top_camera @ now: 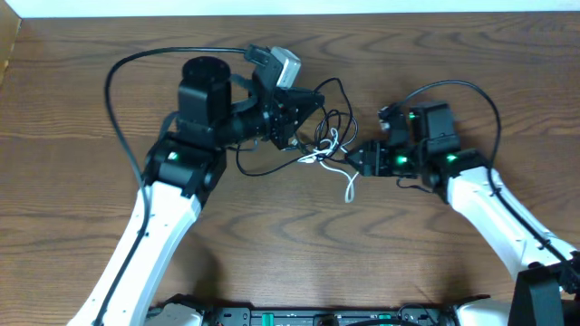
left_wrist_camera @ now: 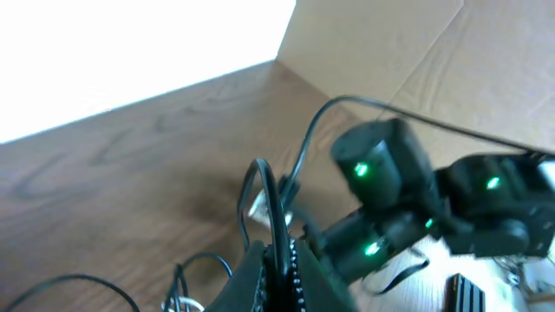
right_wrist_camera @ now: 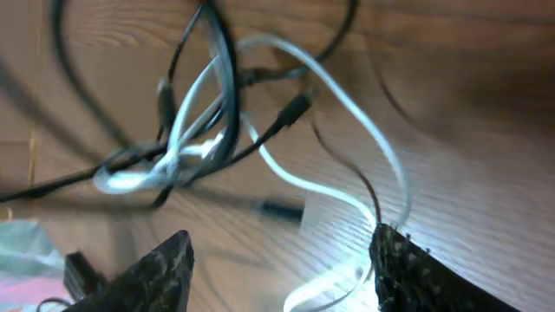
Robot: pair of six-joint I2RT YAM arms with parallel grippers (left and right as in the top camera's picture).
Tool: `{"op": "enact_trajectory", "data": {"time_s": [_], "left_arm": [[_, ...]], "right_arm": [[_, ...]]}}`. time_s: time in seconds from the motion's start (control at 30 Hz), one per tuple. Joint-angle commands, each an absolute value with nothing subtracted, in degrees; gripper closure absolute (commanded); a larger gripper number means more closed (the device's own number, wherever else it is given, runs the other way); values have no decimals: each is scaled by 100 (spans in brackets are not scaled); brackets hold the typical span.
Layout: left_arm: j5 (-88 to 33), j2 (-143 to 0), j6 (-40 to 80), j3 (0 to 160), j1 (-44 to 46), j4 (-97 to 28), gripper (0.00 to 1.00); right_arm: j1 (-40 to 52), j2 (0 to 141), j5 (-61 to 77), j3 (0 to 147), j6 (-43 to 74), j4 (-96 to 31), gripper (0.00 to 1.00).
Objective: Untangle cables
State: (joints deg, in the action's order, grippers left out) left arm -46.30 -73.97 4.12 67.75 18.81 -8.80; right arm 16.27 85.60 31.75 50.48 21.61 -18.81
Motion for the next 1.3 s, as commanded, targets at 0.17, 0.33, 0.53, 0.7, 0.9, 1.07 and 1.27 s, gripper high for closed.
{"op": "enact_trajectory", "data": {"time_s": [0.17, 0.33, 0.53, 0.7, 0.9, 1.07, 1.27], "left_arm": [[-4252, -6759, 502, 6761, 1855, -1028, 92], [-4261, -6759, 504, 6761, 1855, -1155, 92], [-4261, -6731, 504, 6761, 1855, -1243, 92], [-4257, -6665, 502, 6761, 1855, -1345, 92], [-4171, -6646, 502, 6761, 1852, -1297, 92], [-4106, -6646, 504, 6761, 1855, -1326, 92], [-3804, -6654, 497, 6761, 1855, -1573, 92]], "right_arm": [[2134, 8455, 2845, 5061, 3240, -1251, 58], [2309, 8455, 2858, 5061, 3275, -1015, 54], [2335, 8464, 1922, 5061, 3269, -1052, 47], [2335, 8641, 1754, 5061, 3210, -1002, 42], [2335, 9041, 2158, 5059, 3212, -1138, 42], [2335, 9354, 2335, 5059, 3210, -1109, 50], [2290, 9279, 3277, 5059, 2655, -701, 49]]}}
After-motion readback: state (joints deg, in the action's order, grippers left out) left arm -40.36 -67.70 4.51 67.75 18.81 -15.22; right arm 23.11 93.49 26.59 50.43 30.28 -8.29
